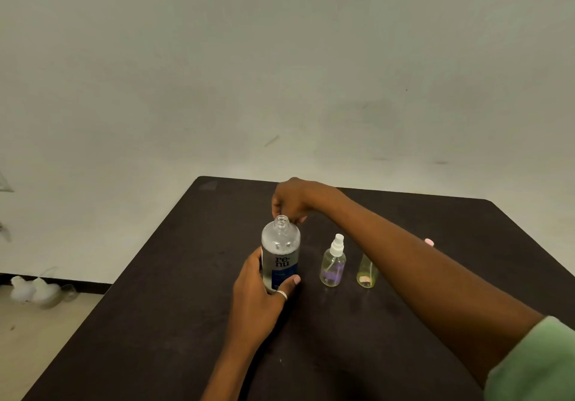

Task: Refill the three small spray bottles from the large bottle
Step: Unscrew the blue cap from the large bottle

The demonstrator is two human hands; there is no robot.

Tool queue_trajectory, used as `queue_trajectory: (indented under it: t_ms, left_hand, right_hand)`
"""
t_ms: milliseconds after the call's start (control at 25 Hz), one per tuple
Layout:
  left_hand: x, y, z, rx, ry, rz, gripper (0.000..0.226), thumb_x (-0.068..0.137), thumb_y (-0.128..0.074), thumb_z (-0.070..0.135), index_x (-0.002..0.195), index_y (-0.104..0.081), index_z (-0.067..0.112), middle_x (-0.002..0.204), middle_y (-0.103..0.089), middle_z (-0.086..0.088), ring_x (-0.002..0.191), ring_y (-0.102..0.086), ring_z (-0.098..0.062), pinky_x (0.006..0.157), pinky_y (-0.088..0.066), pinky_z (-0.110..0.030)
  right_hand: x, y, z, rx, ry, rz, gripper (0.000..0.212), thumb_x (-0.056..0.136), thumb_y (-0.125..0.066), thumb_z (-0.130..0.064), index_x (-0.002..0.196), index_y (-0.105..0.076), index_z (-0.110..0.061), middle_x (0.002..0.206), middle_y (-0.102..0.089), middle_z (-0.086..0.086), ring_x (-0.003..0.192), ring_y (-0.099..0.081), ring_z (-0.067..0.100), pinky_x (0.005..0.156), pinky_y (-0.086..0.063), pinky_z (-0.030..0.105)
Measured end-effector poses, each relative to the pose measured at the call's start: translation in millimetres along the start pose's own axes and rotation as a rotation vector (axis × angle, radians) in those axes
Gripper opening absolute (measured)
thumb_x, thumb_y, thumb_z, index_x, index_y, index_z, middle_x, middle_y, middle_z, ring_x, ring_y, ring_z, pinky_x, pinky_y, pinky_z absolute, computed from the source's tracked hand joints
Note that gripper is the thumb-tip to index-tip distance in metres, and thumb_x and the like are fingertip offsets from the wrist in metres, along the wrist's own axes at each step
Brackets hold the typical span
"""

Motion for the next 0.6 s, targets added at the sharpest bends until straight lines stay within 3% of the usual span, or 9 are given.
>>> queue_trajectory:
  t_ms: [200, 320, 440, 520, 600]
  left_hand:
    - [2, -1, -5, 0.000, -0.016, 0.005, 0.081, 0.076, -0.084, 0.038, 0.143, -0.039, 0.037, 0.131, -0.049, 0.024, 0.117, -0.052, 0.000, 0.085, -0.042, -0.011]
    - [2, 0, -6, 0.010, -0.031, 0.015, 0.082, 0.075, -0.084, 0.039, 0.144, -0.039, 0.036, 0.136, -0.051, 0.021, 0.123, -0.052, -0.001, 0.094, -0.045, -0.017]
    - [2, -1, -6, 0.014, -0.030, 0.012, 0.083, 0.075, -0.084, 0.039, 0.145, -0.038, 0.035, 0.138, -0.050, 0.020, 0.125, -0.051, -0.002, 0.094, -0.043, -0.015]
    - [1, -1, -4, 0.014, -0.029, 0.006, 0.083, 0.076, -0.084, 0.038, 0.145, -0.038, 0.034, 0.135, -0.049, 0.021, 0.123, -0.050, 0.000, 0.091, -0.041, -0.012]
    - [1, -1, -3, 0.022, -0.027, 0.003, 0.083, 0.076, -0.084, 0.038, 0.145, -0.038, 0.034, 0.135, -0.048, 0.022, 0.122, -0.048, 0.002, 0.090, -0.040, -0.012]
  right_hand:
    - [28, -32, 10, -0.114, 0.003, -0.131, 0.006, 0.086, -0.063, -0.002, 0.089, -0.066, -0.006, 0.089, -0.071, 0.015, 0.079, -0.072, 0.028, 0.063, -0.056, 0.030]
    - [36, -45, 13, -0.131, -0.018, -0.166, 0.012, 0.088, -0.061, -0.004, 0.077, -0.063, -0.004, 0.086, -0.070, 0.018, 0.067, -0.068, 0.026, 0.052, -0.048, 0.027]
    - [38, -51, 16, -0.136, -0.018, -0.175, 0.024, 0.091, -0.058, -0.006, 0.067, -0.058, -0.008, 0.081, -0.067, 0.015, 0.062, -0.063, 0.022, 0.052, -0.047, 0.026]
    - [34, -50, 16, -0.139, 0.005, -0.197, 0.020, 0.090, -0.058, -0.004, 0.071, -0.060, -0.007, 0.083, -0.067, 0.015, 0.069, -0.065, 0.024, 0.057, -0.051, 0.028]
    - [24, -43, 18, -0.105, 0.019, -0.211, 0.005, 0.087, -0.063, -0.005, 0.089, -0.067, -0.004, 0.088, -0.070, 0.016, 0.077, -0.069, 0.027, 0.067, -0.059, 0.033]
Point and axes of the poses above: each hand's wrist, its own x-axis towards the middle knuckle, its own y-axis out of the back of the hand, z = x × y, the point moved 5 cm from there along x, towards the middle knuckle
